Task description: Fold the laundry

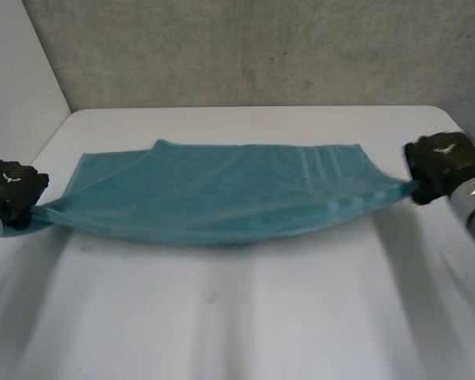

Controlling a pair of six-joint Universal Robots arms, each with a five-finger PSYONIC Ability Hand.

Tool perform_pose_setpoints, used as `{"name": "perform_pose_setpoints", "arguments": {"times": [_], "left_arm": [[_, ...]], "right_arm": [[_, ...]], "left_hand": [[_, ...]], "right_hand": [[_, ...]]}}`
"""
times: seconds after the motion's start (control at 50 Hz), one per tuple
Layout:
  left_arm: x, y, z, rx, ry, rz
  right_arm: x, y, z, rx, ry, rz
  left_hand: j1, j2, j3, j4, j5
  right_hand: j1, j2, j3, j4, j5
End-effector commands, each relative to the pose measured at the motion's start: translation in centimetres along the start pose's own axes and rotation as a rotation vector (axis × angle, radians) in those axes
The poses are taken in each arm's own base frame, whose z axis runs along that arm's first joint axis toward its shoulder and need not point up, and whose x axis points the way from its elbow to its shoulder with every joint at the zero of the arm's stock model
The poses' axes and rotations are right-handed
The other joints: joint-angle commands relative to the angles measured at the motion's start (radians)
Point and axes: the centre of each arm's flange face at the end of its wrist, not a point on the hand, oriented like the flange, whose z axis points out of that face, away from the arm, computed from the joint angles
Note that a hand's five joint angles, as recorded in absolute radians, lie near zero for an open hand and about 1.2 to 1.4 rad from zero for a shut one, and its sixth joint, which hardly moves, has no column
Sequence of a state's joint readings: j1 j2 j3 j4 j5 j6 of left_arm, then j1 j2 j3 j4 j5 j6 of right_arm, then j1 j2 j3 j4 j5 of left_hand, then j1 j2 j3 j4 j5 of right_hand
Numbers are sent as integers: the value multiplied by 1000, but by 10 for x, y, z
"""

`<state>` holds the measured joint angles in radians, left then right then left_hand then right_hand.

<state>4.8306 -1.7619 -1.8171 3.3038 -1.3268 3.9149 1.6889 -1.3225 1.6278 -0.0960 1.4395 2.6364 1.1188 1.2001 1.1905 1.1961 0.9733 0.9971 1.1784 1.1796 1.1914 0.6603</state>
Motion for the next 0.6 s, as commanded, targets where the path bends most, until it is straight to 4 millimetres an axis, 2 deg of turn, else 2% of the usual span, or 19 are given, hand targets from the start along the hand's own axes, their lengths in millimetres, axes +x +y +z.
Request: {"name": "perform_pose_setpoints", "arguments": {"times": [0.02, 0.08, 0.12, 0.14, 0.18, 0.26, 0.3, 0.32, 0.42, 0.44, 0.46, 0.48, 0.5, 0.52, 0.54, 0.56, 0.6], "left_arm": [[1, -8, -32, -29, 26, -33], [3, -8, -40, -46, 40, -50], [10, -6, -54, -87, 88, -85], [10, -6, -54, -87, 89, -85], [21, -2, -63, -105, 160, -108], [27, -3, -62, -84, 206, -118], [26, -4, -59, -71, 210, -118], [26, -3, -57, -70, 211, -119], [34, -10, -32, -16, 233, -96], [34, -10, -32, -16, 234, -96], [39, -19, -23, 26, 244, -86], [39, -26, 2, 67, 215, -112], [36, -27, 11, 71, 192, -127], [35, -27, 18, 72, 174, -138], [34, -29, 25, 75, 155, -146], [30, -30, 39, 80, 116, -161], [29, -32, 54, 87, 83, -163]], "right_arm": [[46, 4, -28, -185, 39, -154], [48, 17, -37, -287, -9, -219], [48, 24, -42, -338, -37, -247], [46, 34, -49, -402, -82, -278], [42, 44, -57, -462, -139, -330], [39, 50, -48, -447, -147, -336], [38, 55, -39, -437, -145, -320], [40, 59, -28, -423, -128, -301], [42, 58, -6, -380, -92, -219], [41, 57, 3, -363, -85, -186], [41, 57, 3, -363, -85, -186], [41, 57, 14, -352, -76, -157], [41, 56, 27, -338, -70, -137], [41, 56, 27, -338, -70, -137], [39, 50, 47, -304, -57, -121], [40, 49, 52, -298, -49, -120], [43, 49, 63, -291, -25, -119]], "left_hand": [[277, 196, 206, 200, 248], [277, 196, 206, 200, 248], [277, 196, 206, 200, 248], [277, 196, 206, 200, 248], [277, 196, 206, 200, 248], [277, 196, 206, 200, 248], [277, 196, 206, 200, 248], [277, 196, 206, 200, 248], [277, 196, 206, 200, 248], [277, 196, 206, 200, 248], [277, 196, 206, 200, 248], [277, 196, 206, 200, 248], [277, 196, 206, 200, 248], [277, 196, 206, 200, 248], [277, 196, 206, 200, 248], [277, 196, 206, 200, 248], [277, 196, 206, 200, 248]], "right_hand": [[399, 218, 217, 205, 561], [399, 218, 217, 205, 561], [399, 218, 217, 205, 561], [399, 218, 217, 205, 561], [399, 218, 217, 205, 561], [399, 218, 217, 205, 561], [399, 218, 217, 205, 561], [399, 218, 217, 205, 561], [399, 218, 217, 205, 561], [399, 218, 217, 205, 561], [399, 218, 217, 205, 561], [399, 218, 217, 205, 561], [399, 218, 217, 205, 561], [399, 218, 217, 205, 561], [399, 218, 217, 205, 561], [399, 218, 217, 205, 561], [399, 218, 217, 205, 561]]}}
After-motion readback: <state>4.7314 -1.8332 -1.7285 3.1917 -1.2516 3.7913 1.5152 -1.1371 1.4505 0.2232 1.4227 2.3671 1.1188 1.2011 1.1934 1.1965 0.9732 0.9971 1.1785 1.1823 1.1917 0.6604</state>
